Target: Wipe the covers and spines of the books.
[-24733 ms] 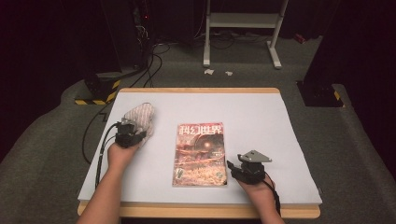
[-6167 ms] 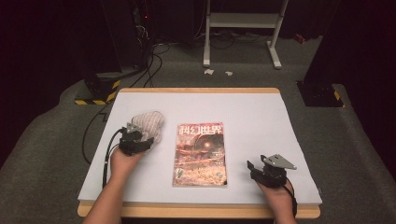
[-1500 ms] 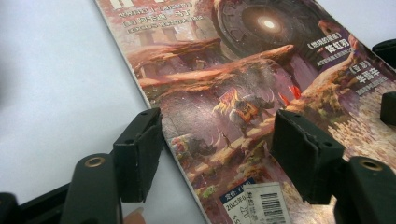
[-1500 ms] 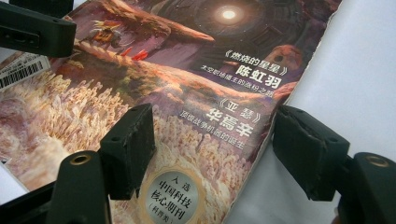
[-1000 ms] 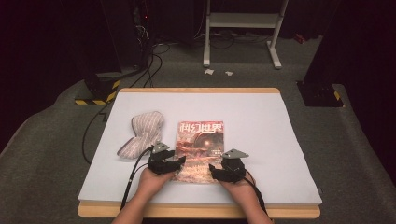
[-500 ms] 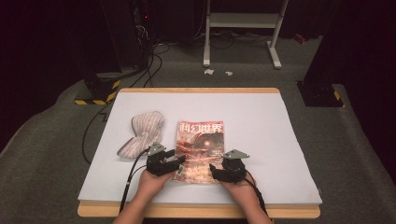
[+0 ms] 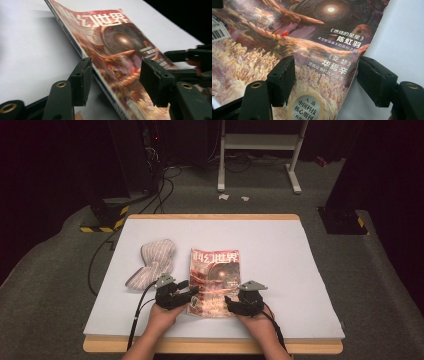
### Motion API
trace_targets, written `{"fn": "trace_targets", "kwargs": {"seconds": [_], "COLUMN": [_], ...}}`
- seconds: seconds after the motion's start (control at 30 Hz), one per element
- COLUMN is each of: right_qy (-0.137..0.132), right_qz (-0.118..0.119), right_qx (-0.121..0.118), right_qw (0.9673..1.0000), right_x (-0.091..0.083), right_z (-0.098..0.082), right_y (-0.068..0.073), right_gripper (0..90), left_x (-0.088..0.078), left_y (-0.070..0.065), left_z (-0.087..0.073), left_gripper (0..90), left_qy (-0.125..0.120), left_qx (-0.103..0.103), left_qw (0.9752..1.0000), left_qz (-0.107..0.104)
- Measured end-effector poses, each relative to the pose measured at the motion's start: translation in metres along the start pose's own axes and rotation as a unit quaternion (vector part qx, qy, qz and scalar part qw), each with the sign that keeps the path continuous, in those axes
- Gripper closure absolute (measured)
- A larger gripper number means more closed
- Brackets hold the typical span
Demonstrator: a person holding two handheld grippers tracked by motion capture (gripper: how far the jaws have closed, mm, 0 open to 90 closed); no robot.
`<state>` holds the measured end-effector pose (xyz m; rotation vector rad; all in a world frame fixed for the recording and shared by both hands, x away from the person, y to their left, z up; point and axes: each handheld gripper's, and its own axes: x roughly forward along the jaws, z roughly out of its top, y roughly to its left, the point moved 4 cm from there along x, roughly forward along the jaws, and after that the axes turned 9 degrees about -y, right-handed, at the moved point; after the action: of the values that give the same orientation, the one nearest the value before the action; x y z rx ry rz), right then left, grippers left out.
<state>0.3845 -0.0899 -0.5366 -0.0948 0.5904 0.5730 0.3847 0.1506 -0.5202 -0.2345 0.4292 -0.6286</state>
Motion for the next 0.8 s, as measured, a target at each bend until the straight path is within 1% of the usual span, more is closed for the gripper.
{"fn": "trace_targets", "kwargs": {"seconds": [0.03,0.07,0.1,0.13,0.17,0.2,0.27,0.33,0.43,0.53,0.6,0.67,0.73,0.77,0.8], "right_qy": [0.0,-0.001,-0.001,-0.002,-0.002,-0.002,-0.002,-0.003,-0.004,-0.003,-0.002,-0.001,0.0,0.0,0.0], "right_qz": [-0.001,-0.001,0.0,0.001,0.004,0.004,0.005,0.006,0.01,0.01,0.013,0.016,0.016,0.017,0.018], "right_qx": [0.001,0.001,0.001,0.001,-0.001,-0.004,-0.001,-0.001,0.0,0.002,0.001,0.002,0.005,0.006,0.004], "right_qw": [1.0,1.0,1.0,1.0,1.0,1.0,1.0,1.0,0.9999,0.9999,0.9999,0.9999,0.9999,0.9998,0.9998], "right_x": [0.0,0.0,0.0,0.0,0.0,-0.001,-0.001,-0.001,-0.001,-0.001,-0.003,-0.004,-0.005,-0.006,-0.006], "right_z": [0.0,0.0,0.0,0.0,0.0,0.0,-0.001,-0.001,0.0,-0.001,-0.001,-0.002,-0.003,-0.003,-0.003], "right_y": [0.0,-0.001,-0.001,-0.001,0.0,0.001,0.0,-0.001,-0.001,-0.002,-0.003,-0.003,-0.002,-0.002,-0.002], "right_gripper": [31.2,31.2,31.3,32.1,32.2,32.2,32.2,32.3,32.8,33.3,33.4,33.6,33.6,33.8,33.8], "left_x": [-0.001,-0.001,0.001,0.005,0.007,0.007,0.005,0.003,0.001,0.0,-0.005,-0.01,-0.013,-0.013,-0.014], "left_y": [-0.005,-0.005,-0.01,-0.014,-0.016,-0.019,-0.019,-0.017,-0.014,-0.014,-0.016,-0.017,-0.019,-0.019,-0.021], "left_z": [-0.001,-0.001,-0.002,-0.005,-0.006,-0.006,-0.004,-0.002,-0.002,-0.003,-0.006,-0.009,-0.014,-0.014,-0.018], "left_gripper": [45.0,45.2,46.6,48.4,47.5,47.7,47.3,47.3,47.2,46.6,45.7,45.3,45.1,45.1,44.9], "left_qy": [0.002,0.002,0.012,0.026,0.029,0.029,0.027,0.025,0.026,0.026,0.029,0.03,0.03,0.03,0.034], "left_qx": [0.0,0.0,0.01,0.004,0.017,0.022,0.025,0.033,0.035,0.038,0.047,0.049,0.054,0.054,0.057], "left_qw": [0.9999,0.9999,0.9997,0.999,0.999,0.999,0.999,0.9989,0.999,0.9988,0.9984,0.9982,0.998,0.998,0.9978], "left_qz": [-0.014,-0.014,-0.019,-0.036,-0.029,-0.024,-0.026,-0.019,-0.015,-0.014,-0.012,-0.014,-0.01,-0.01,-0.008]}}
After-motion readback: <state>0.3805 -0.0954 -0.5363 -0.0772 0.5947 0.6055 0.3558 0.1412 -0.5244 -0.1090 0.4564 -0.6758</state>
